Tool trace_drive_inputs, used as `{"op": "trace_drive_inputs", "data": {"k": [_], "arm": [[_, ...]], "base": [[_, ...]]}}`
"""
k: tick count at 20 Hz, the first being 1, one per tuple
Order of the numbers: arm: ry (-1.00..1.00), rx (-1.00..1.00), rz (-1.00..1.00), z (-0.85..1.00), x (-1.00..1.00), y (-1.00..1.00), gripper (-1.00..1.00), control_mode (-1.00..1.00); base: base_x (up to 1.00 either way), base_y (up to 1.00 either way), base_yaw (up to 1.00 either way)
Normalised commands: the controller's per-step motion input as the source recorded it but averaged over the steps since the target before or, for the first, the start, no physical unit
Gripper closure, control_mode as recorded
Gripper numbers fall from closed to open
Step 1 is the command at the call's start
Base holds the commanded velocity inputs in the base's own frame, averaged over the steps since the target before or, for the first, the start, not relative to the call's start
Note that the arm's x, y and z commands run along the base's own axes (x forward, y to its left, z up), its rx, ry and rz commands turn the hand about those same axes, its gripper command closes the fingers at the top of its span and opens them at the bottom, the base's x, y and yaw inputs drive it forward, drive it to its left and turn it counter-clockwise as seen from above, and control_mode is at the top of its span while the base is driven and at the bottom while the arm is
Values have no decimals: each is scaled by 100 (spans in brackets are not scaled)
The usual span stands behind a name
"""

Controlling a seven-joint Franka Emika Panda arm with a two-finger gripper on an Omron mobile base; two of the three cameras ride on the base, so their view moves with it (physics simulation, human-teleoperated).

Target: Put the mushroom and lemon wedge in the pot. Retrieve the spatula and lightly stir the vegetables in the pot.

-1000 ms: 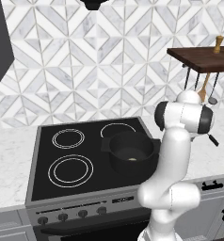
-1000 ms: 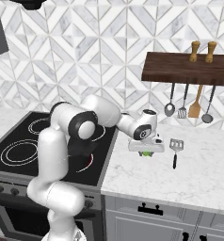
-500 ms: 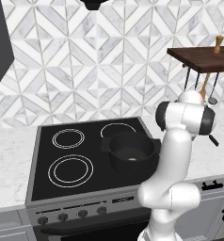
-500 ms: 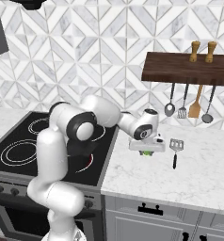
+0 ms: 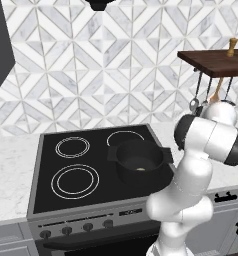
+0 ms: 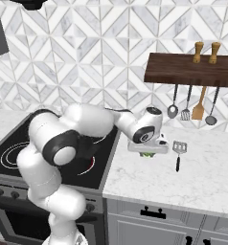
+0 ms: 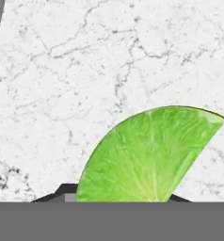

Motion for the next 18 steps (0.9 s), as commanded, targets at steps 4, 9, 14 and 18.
{"op": "trace_drive_inputs", "data": {"k": [4, 9, 14, 18], "arm": [[-2, -7, 2, 84, -72, 36, 100, -100], [-18, -2, 3, 73, -74, 41, 100, -100], [-29, 0, 2, 57, -61, 53, 100, -100], [-11, 0, 0, 78, -49, 44, 100, -100]], "base": [[0, 0, 0], [0, 0, 0], [0, 0, 0], [0, 0, 0]]}}
